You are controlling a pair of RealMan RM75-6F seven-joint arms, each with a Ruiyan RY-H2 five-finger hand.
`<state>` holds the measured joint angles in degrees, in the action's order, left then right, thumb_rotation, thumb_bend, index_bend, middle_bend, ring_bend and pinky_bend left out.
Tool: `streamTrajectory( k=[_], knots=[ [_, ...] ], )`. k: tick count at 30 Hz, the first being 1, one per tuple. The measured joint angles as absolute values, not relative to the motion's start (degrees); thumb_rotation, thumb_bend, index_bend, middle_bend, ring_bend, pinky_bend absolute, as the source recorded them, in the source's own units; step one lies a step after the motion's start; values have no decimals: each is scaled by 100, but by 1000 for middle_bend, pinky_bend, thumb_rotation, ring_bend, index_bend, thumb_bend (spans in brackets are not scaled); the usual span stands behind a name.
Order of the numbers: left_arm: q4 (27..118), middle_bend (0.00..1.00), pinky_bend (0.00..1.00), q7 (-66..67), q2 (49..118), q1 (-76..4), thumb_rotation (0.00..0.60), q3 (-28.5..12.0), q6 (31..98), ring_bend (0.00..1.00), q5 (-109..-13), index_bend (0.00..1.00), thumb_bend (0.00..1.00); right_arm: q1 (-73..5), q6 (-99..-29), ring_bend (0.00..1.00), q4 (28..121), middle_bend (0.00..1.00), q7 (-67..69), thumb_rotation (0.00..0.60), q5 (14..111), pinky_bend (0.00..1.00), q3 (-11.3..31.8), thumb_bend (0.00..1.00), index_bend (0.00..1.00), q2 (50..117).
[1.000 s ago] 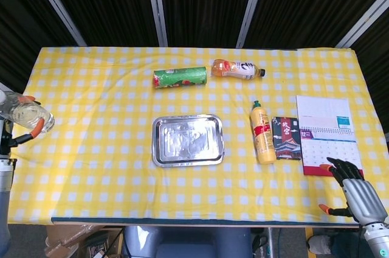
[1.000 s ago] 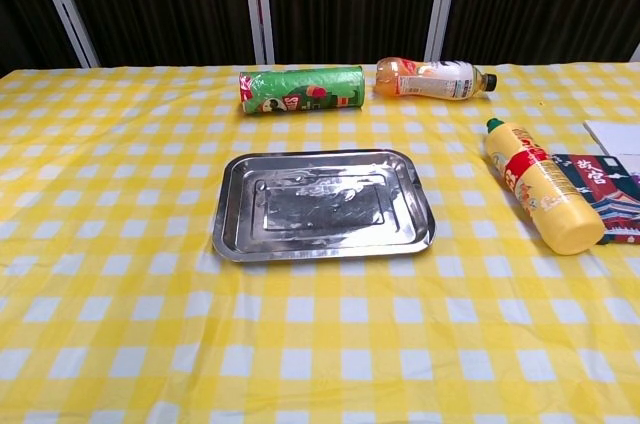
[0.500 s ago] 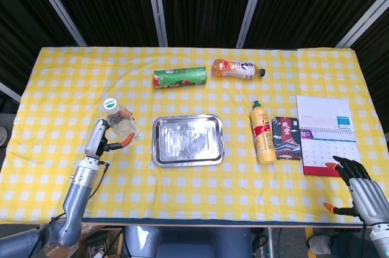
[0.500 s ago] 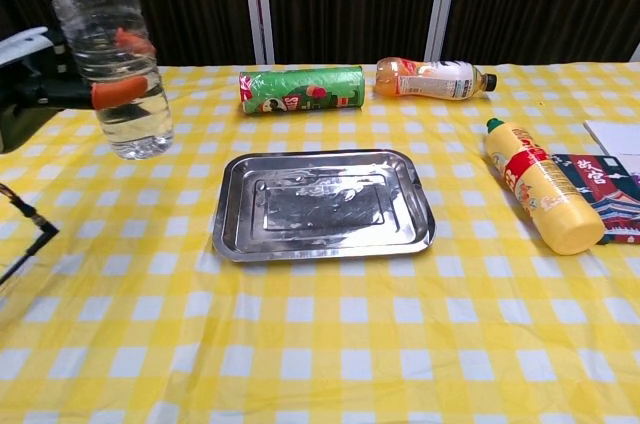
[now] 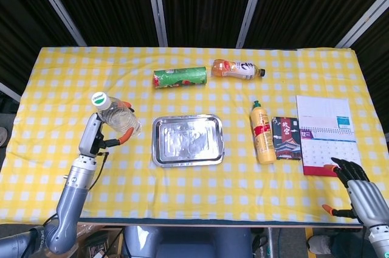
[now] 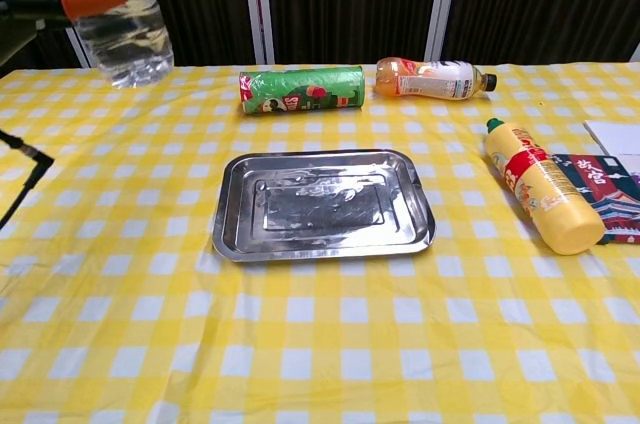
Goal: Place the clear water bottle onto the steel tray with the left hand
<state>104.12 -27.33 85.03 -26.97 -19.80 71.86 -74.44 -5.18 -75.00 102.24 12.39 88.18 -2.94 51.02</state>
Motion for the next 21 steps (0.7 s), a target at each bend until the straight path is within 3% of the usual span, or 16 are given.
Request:
streamTrajectory(
  k=[7,14,21],
  knots=[
    [11755,565,363,-1932,8329,-2989,600,-2476,7208,327,-7223,547,512,-514,-7515,61,10200,98,1283,600,8812,45,-283,158,213,5089],
    [12771,566,367,-759,7962,-3011,600,-2804,7727,327,-6975,548,512,-535,-7470,61,10231,98,1239,600,8846,45,-302,158,213,5105],
    [12128,565,368,-1031,7731,-2661,600,-2479,7784,327,-6828,549,512,-538,-7464,61,10259,98,1207,600,8849,45,-309,158,213,5108]
  ],
)
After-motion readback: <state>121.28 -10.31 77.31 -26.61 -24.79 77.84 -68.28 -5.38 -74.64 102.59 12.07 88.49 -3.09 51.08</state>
